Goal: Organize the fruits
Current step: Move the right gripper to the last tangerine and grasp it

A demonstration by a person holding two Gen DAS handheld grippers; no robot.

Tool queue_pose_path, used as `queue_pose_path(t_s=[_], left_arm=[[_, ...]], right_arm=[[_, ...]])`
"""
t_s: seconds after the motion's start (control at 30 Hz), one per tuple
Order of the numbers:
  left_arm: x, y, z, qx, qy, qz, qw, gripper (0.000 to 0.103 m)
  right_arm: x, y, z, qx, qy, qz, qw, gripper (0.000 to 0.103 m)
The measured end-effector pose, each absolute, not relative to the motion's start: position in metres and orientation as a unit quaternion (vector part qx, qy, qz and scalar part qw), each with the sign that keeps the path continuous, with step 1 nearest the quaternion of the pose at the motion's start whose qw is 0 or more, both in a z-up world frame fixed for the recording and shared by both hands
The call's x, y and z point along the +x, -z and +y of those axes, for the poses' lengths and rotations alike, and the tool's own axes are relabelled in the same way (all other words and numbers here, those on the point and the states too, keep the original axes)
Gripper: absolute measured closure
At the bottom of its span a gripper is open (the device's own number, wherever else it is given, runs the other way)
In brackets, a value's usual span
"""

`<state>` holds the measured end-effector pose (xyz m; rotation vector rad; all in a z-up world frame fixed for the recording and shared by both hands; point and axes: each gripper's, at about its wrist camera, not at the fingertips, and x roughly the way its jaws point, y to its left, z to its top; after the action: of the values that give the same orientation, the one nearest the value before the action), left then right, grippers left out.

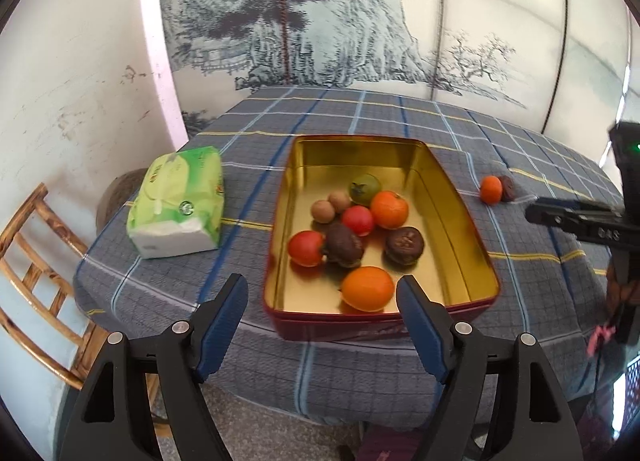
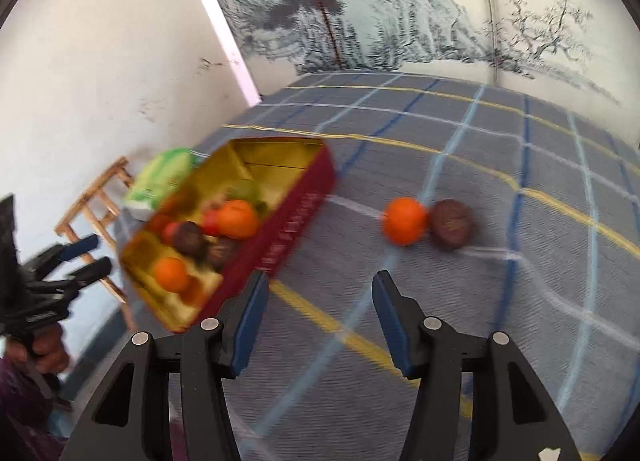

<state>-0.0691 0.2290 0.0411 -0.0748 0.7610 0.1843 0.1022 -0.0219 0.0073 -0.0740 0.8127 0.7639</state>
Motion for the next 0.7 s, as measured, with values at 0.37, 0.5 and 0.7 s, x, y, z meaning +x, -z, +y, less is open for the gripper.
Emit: queue_pose_path(t_s=[0.37, 0.5, 0.7], left_arm=[[-0.054, -0.039, 0.214, -0.026, -0.081, 0.387, 0.918, 0.024], [-0.045, -0.036, 0.208, -0.021, -0.076, 0.395, 0.915, 0.024], [-0.035, -0.035, 0.200, -0.016, -0.069, 0.403, 0.912, 0.024]], right_arm=[[0.166, 0.022, -0.007, -0.043, -0.325, 0.429, 0.842, 0.052], [0.176, 0.023, 0.004, -0.049, -0.315, 0.424, 0.848, 0.051], [0.183, 0.031, 0.022, -0.093, -0.295, 0.430, 0.848, 0.074]])
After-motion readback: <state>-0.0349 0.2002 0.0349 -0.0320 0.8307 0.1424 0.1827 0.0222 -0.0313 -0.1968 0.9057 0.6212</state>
